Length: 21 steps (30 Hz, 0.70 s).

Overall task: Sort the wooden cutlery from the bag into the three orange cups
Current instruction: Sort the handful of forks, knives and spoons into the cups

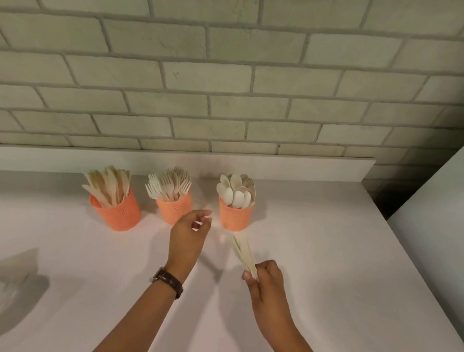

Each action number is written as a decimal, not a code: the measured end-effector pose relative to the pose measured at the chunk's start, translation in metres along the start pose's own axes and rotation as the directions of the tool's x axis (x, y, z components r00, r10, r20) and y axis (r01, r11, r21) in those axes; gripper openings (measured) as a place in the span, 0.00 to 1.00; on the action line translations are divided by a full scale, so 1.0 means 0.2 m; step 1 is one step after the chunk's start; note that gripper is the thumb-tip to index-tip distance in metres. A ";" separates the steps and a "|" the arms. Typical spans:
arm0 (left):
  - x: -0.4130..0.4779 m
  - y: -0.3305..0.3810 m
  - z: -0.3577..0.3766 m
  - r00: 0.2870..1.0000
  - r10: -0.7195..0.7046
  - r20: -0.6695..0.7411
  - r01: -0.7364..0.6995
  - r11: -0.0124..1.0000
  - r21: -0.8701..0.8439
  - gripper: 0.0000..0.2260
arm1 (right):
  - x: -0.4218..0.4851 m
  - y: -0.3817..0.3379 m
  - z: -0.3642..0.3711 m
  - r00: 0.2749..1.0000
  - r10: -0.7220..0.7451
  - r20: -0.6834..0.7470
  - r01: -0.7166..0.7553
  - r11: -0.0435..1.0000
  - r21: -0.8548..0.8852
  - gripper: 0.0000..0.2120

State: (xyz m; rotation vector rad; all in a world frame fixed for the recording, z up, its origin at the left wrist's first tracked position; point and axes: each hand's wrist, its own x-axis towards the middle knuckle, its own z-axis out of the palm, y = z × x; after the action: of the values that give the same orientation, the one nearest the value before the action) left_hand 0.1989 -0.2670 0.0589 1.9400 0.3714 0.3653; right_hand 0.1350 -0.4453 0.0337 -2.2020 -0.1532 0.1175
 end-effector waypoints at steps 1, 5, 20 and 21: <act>-0.05 -0.01 -0.04 1.000 -0.015 -0.015 0.014 1.000 -0.015 0.07 | 0.00 0.00 0.02 0.999 -0.031 0.010 0.031 0.999 -0.023 0.08; -0.24 -0.06 -0.22 0.994 -0.101 -0.051 0.099 0.995 -0.033 0.10 | 0.02 0.00 0.12 0.984 -0.165 0.061 0.171 0.979 -0.108 0.10; -0.67 -0.25 -0.67 0.917 -0.283 -0.282 0.275 0.959 -0.068 0.10 | -0.03 -0.08 0.64 0.950 -0.184 0.254 0.066 0.909 0.411 0.15; -0.68 -0.27 -0.69 0.917 -0.285 -0.279 0.279 0.958 -0.063 0.11 | -0.03 -0.08 0.64 0.952 -0.177 0.250 0.058 0.906 0.420 0.16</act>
State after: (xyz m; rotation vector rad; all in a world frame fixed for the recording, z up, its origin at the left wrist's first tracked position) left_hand 0.0144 -0.1903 0.0503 1.7808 0.8244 0.4578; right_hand 0.1098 -0.3345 -0.0294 -1.7423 -0.3880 0.3651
